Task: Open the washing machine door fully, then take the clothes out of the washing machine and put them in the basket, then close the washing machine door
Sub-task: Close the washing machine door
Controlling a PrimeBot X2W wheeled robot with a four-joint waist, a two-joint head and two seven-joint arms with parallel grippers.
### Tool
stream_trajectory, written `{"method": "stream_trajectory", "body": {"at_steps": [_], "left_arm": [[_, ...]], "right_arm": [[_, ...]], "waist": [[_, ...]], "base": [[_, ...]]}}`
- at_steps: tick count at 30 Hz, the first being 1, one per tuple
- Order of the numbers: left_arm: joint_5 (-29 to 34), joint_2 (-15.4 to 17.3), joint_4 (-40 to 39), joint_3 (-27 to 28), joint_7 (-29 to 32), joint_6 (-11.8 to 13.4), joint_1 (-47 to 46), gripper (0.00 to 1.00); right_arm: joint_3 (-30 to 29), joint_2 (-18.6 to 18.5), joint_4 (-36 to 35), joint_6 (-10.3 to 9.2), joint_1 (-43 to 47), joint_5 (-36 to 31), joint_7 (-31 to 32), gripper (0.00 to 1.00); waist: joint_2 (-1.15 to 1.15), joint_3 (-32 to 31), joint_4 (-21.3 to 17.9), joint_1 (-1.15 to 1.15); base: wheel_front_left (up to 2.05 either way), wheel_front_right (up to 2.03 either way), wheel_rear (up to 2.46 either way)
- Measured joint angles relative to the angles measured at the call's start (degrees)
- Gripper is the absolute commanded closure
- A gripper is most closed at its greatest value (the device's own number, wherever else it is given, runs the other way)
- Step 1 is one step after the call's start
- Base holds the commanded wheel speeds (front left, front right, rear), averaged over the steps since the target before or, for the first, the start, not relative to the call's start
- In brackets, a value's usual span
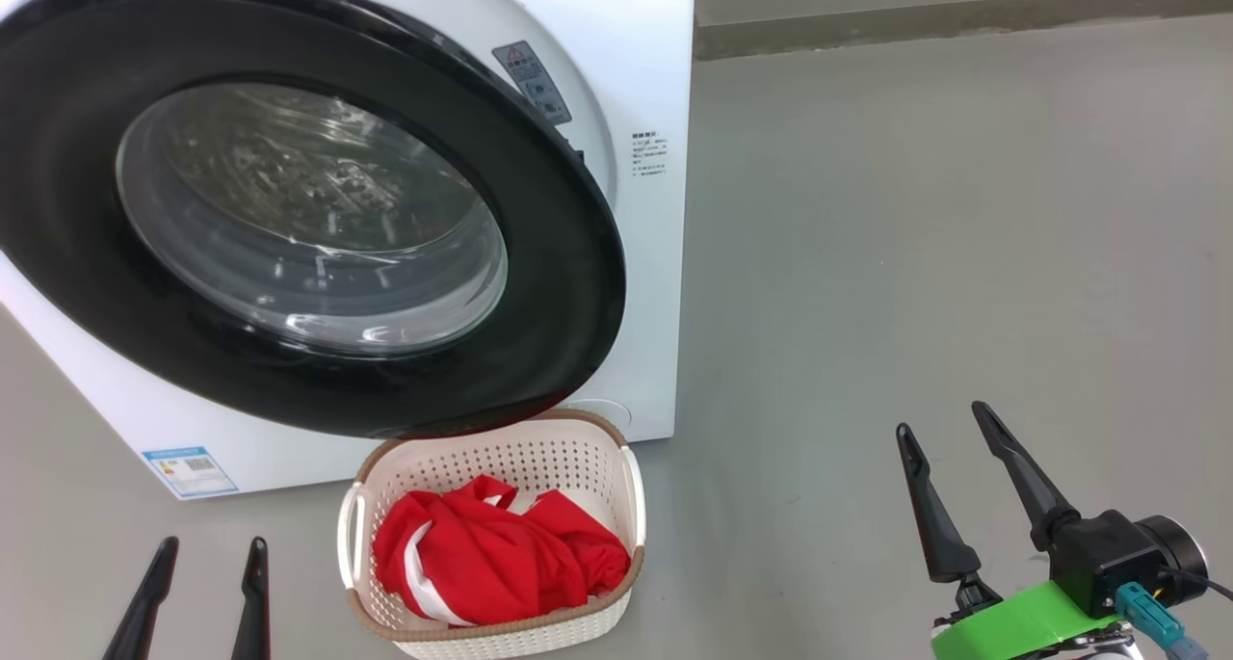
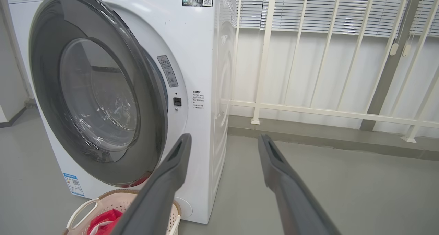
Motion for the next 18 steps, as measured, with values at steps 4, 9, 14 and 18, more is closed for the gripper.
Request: {"method": "stream_trajectory", "body": {"at_steps": [4,9,14,18], "left_arm": [[0.04,-0.07,0.1,-0.3,0.0,0.0,0.01,0.0],[0.12,-0.34,0.1,-0.82,0.0,0.0,0.01,0.0],[0.35,-0.89,-0.03,-1.56,0.0,0.0,0.01,0.0],[0.78,-0.92,-0.86,-1.7,0.0,0.0,0.01,0.0]], "right_arm": [[0.31,-0.01,0.23,0.0,0.01,-0.18,0.0,0.0],[0.56,0.01,0.69,0.0,0.02,-0.41,0.0,0.0],[0.55,0.01,1.09,0.0,0.04,-0.88,0.0,0.06],[1.57,0.01,2.26,0.0,0.02,0.57,0.0,1.0]], "waist": [[0.0,-0.22,0.53,0.0],[0.0,-0.5,1.24,0.0],[0.0,-0.61,2.5,0.0],[0.0,-0.53,3.99,0.0]], "base": [[0.0,0.0,0.0],[0.0,0.0,0.0],[0.0,0.0,0.0],[0.0,0.0,0.0]]}}
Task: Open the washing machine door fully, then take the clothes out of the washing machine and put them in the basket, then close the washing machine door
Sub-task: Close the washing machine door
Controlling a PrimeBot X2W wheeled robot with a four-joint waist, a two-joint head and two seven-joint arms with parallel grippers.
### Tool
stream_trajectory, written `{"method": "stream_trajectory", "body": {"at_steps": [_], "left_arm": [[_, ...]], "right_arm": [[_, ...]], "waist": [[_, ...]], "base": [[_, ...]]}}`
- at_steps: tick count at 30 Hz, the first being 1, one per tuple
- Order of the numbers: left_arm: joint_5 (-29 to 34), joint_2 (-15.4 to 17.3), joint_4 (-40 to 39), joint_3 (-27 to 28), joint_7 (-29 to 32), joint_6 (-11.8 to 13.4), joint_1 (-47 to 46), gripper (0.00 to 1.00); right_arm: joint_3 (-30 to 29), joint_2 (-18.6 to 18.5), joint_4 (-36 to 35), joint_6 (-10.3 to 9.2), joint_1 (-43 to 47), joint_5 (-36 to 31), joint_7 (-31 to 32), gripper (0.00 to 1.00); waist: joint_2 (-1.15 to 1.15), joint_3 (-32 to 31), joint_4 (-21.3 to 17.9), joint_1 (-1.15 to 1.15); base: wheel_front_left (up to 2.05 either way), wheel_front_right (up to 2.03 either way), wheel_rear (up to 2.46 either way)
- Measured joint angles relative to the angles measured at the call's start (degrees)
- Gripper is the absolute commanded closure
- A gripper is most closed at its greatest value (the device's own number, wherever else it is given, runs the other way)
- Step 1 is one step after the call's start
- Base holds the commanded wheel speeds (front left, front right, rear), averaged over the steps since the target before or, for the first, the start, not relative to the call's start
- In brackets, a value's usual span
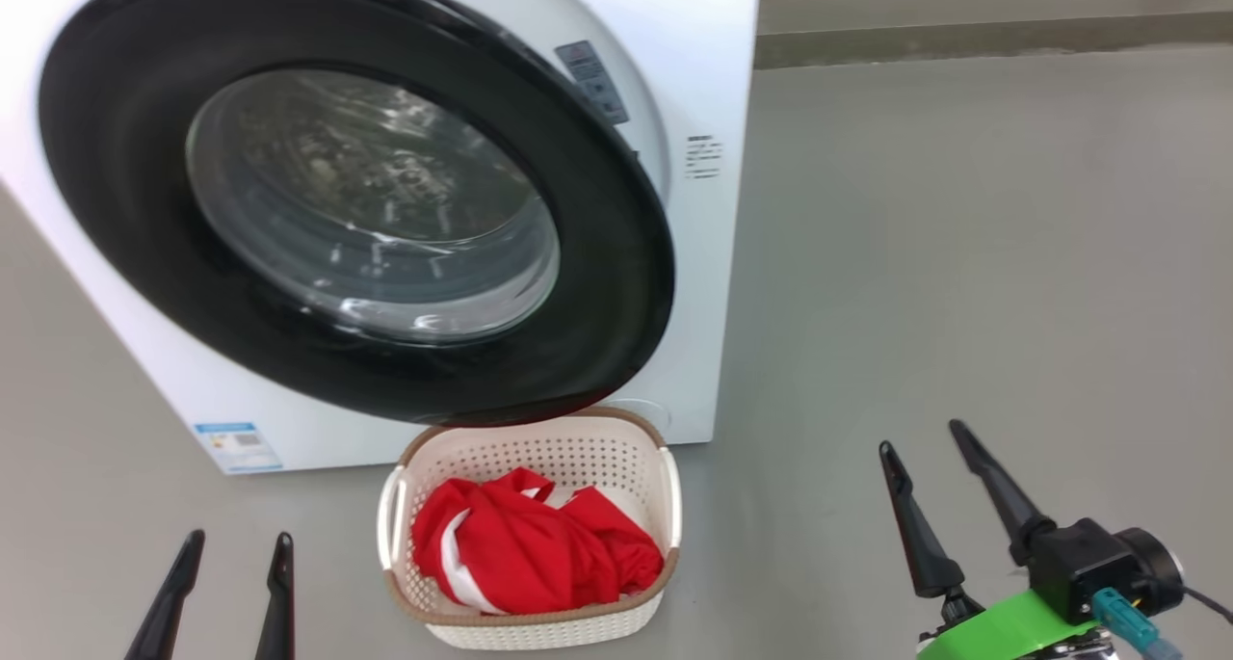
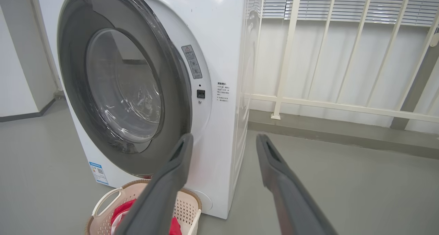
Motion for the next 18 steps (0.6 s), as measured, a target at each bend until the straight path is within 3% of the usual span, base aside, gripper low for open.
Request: {"method": "stream_trajectory", "body": {"at_steps": [6,14,18], "left_arm": [[0.1,-0.02,-2.7,-1.94,0.0,0.0,-0.26,0.0],[-0.34,-0.04,-3.37,-3.27,-0.01,0.0,-0.44,0.0],[-0.47,0.01,-3.36,-3.75,0.0,0.0,-0.52,0.0]], "right_arm": [[2.53,-0.01,3.41,0.0,-1.51,0.15,0.0,1.0],[7.89,-0.18,11.02,0.0,-11.43,1.56,0.0,1.0],[10.66,-0.4,16.13,0.0,-16.74,-0.77,0.0,1.0]], "waist": [[0.0,0.47,2.91,0.0],[0.0,1.54,6.87,0.0],[0.0,2.42,8.6,0.0]], "base": [[0.0,0.0,0.0],[0.0,0.0,0.0],[0.0,0.0,0.0]]}}
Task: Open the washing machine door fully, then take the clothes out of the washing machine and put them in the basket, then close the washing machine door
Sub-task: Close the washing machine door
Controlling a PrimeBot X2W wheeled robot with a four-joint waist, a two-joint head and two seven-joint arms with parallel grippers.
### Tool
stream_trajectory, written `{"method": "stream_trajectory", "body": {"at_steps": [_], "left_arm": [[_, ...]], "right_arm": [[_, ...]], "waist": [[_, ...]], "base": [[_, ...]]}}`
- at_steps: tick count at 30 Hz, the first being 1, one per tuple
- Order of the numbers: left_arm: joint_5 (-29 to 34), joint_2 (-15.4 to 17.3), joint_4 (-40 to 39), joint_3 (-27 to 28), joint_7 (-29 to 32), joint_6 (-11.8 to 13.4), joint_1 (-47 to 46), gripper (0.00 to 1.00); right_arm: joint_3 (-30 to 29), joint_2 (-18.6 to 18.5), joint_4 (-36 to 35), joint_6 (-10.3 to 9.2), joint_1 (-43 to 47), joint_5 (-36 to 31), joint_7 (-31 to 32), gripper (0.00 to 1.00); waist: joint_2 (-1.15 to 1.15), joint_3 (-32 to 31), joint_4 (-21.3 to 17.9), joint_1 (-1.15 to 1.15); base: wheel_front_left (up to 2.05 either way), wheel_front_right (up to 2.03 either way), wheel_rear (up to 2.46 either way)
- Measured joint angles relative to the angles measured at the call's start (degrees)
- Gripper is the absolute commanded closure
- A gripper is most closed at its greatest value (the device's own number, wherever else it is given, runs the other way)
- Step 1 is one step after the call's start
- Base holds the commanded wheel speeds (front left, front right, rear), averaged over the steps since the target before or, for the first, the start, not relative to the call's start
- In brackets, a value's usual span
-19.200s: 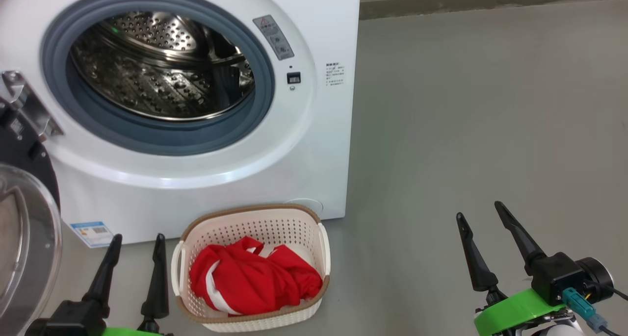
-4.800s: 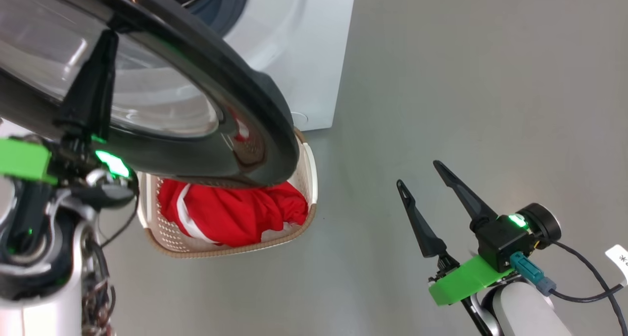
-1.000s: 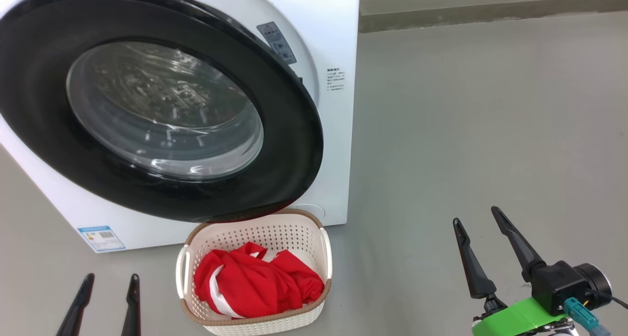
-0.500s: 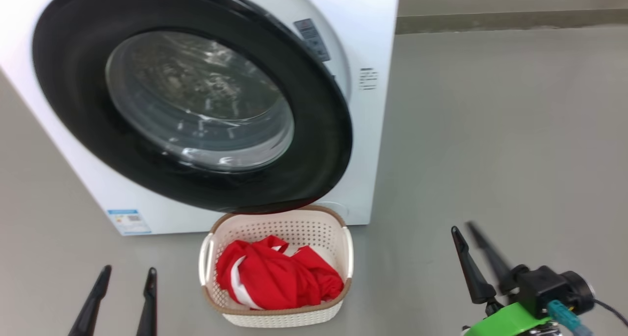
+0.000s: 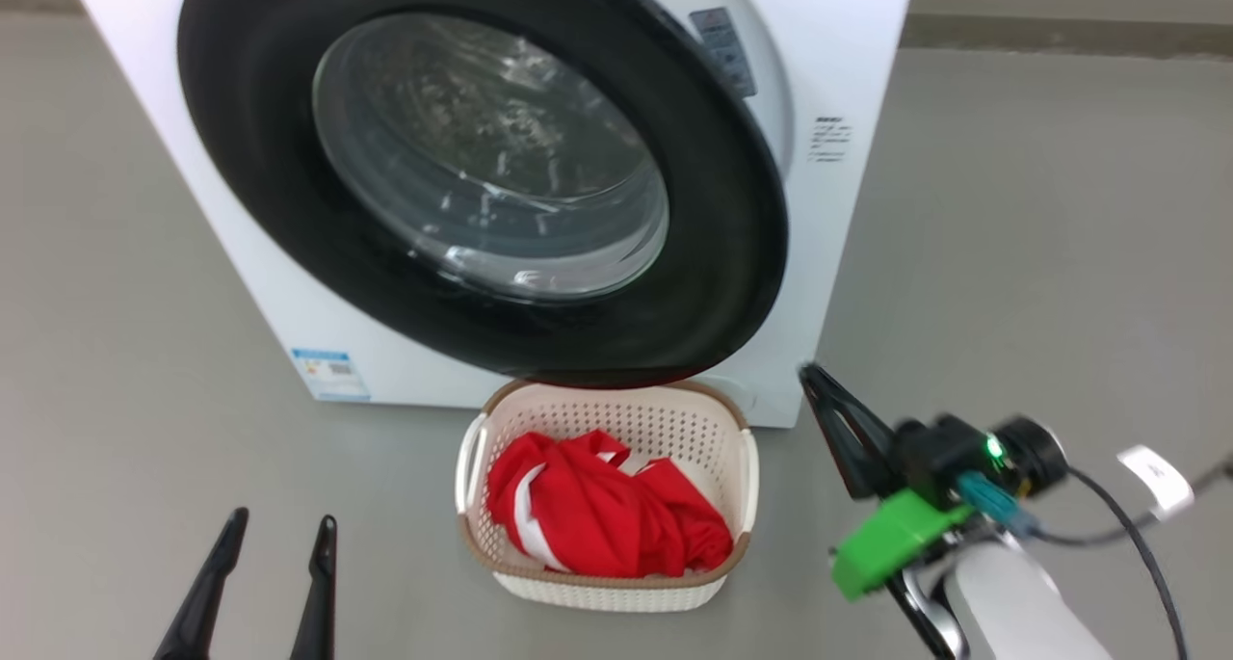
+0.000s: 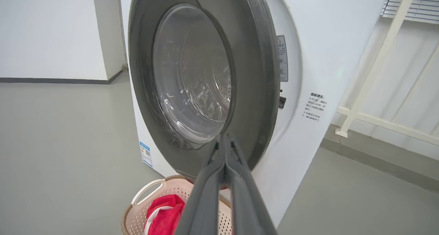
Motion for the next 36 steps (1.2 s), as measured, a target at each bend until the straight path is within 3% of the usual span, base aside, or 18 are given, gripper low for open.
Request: {"method": "stream_trajectory", "body": {"at_steps": [18,36], "left_arm": [[-0.99,-0.9,-0.78,0.55,-0.01,0.0,-7.96,0.0],[-3.61,0.09,1.09,-2.34,-0.01,0.0,-12.18,0.0]], "right_arm": [[-0.64,-0.41,17.05,0.0,-24.49,-2.46,0.0,1.0],[-4.88,-1.15,22.76,0.43,-36.94,-4.26,-0.01,1.0]], "waist": [[0.0,8.17,6.63,0.0],[0.0,15.67,9.35,0.0]], "base": [[0.0,0.0,0.0],[0.0,0.0,0.0]]}}
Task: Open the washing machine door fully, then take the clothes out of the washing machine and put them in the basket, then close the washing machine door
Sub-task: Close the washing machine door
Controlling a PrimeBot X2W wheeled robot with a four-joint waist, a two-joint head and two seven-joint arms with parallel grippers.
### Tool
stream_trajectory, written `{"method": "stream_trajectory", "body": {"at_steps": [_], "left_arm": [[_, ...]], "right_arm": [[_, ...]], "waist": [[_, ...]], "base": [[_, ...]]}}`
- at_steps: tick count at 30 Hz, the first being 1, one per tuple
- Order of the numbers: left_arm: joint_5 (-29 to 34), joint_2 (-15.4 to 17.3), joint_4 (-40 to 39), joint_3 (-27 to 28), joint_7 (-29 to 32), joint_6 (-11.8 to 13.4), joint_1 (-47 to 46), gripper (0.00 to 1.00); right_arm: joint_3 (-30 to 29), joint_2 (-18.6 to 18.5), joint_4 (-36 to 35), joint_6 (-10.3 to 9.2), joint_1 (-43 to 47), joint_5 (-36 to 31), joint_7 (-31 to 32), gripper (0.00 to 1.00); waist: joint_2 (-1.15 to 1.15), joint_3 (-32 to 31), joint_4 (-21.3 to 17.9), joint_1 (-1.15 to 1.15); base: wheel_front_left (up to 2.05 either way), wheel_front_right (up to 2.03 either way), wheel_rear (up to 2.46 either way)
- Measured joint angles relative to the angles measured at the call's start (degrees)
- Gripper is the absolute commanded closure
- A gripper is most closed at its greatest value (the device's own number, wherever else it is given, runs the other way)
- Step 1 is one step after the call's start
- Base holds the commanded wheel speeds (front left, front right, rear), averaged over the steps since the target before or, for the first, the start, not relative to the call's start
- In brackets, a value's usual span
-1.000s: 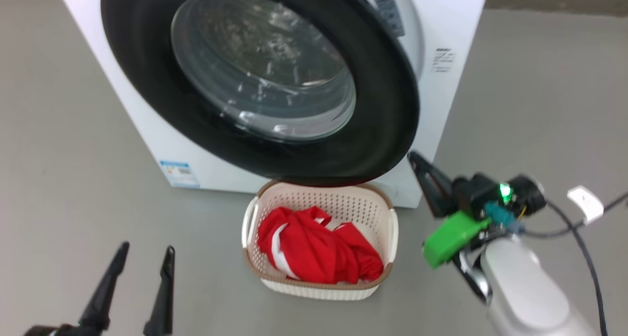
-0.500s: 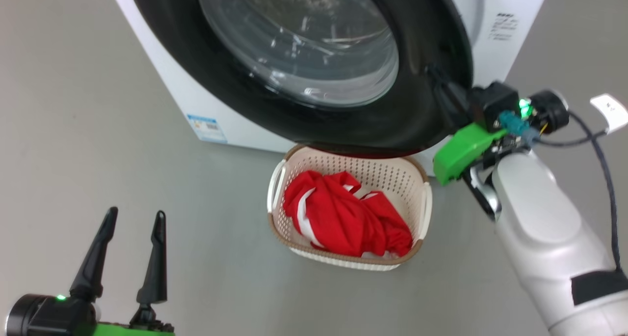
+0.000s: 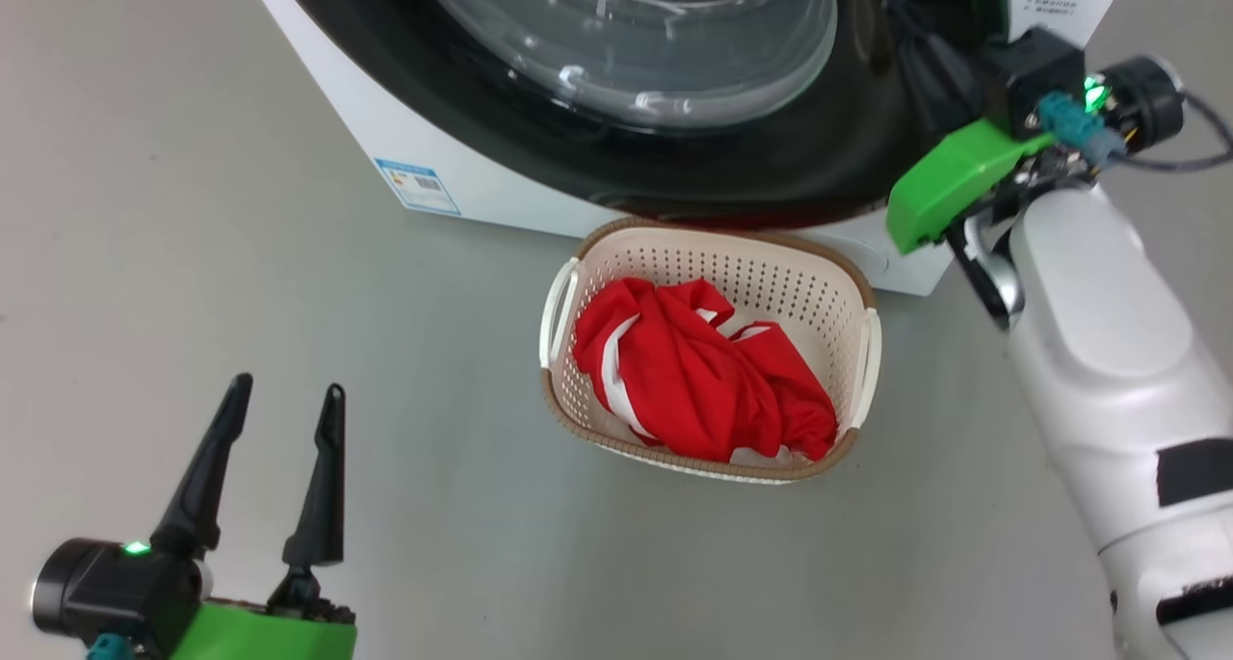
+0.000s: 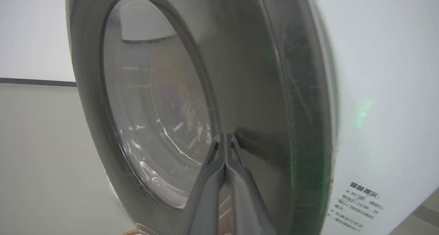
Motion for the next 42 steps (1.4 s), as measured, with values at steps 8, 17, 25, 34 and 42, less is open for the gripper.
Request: {"method": "stream_trajectory", "body": {"at_steps": [8,17,25,34,42], "left_arm": [[-1.18,1.15,0.98,-1.02,0.0,-0.01,-2.22,0.0],[-2.43,1.46,2.46,-1.98,0.0,0.0,-4.53,0.0],[-2.86,1.57,3.6,-1.59,0.0,0.0,-4.64,0.0],[-4.52,1.2,6.1,-1.05,0.0,-0.01,-4.61,0.0],[-5.13,1.15,6.58,-0.97,0.0,-0.01,-4.43,0.0]], "right_arm": [[-1.33,-1.12,3.72,0.0,-6.61,-0.02,0.0,1.0],[-3.35,0.02,4.09,1.02,-9.58,-1.2,-0.22,1.0],[-3.76,0.21,1.25,0.9,-8.11,-2.59,-0.2,0.73],[-3.33,-0.01,-8.37,0.14,1.99,0.56,-0.19,0.0],[-7.39,0.34,-16.7,0.14,11.88,3.01,-0.15,0.0]], "waist": [[0.0,2.66,-0.1,0.0],[0.0,5.36,-0.32,0.0],[0.0,4.54,-1.38,0.0],[0.0,1.79,-4.71,0.0],[0.0,-1.05,-8.72,0.0]], "base": [[0.0,0.0,0.0],[0.0,0.0,0.0],[0.0,0.0,0.0],[0.0,0.0,0.0],[0.0,0.0,0.0]]}}
